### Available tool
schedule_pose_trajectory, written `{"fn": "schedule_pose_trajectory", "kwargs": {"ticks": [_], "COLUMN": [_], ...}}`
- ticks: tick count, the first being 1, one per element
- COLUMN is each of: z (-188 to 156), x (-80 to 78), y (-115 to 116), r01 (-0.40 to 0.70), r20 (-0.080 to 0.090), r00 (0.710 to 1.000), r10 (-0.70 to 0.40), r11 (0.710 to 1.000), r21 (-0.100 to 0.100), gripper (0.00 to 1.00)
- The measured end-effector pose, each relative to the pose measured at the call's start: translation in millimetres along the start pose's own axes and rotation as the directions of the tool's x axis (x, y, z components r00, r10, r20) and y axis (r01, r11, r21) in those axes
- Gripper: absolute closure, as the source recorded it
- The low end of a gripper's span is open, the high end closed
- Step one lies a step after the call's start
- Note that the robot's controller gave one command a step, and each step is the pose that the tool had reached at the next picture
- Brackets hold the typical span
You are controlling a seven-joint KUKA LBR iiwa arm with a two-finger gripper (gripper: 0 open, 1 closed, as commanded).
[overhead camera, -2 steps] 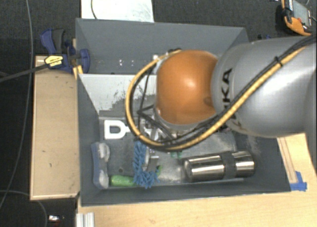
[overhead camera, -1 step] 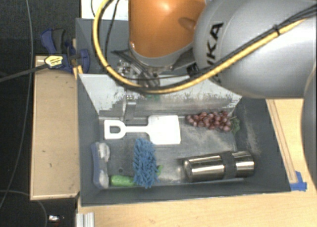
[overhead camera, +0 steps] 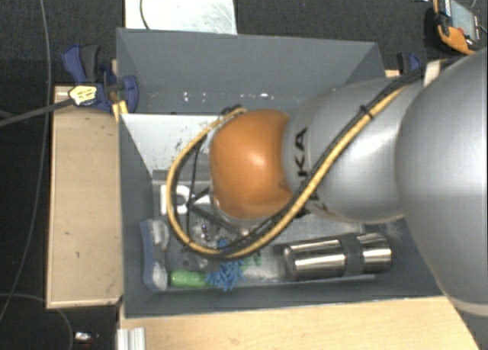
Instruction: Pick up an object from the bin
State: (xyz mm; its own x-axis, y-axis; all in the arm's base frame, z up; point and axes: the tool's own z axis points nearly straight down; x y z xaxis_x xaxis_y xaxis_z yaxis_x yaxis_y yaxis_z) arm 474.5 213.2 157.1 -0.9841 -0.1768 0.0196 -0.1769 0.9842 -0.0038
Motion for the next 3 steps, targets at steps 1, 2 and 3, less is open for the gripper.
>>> {"fn": "schedule_pose_trajectory", "kwargs": {"ticks": [1, 2, 3], "z": [-4, 47, 9], "x": [-3.5, -5.5, -9.5], "y": [1, -1, -9], "r01": [-0.003, 0.297, 0.129], "r20": [0.011, 0.006, 0.017], "r00": [1.000, 0.955, 0.992], "r10": [0.003, -0.297, -0.129], "r11": [1.000, 0.955, 0.992], "r21": [-0.003, -0.001, -0.002], "gripper": [1.00, 1.00, 1.00]}}
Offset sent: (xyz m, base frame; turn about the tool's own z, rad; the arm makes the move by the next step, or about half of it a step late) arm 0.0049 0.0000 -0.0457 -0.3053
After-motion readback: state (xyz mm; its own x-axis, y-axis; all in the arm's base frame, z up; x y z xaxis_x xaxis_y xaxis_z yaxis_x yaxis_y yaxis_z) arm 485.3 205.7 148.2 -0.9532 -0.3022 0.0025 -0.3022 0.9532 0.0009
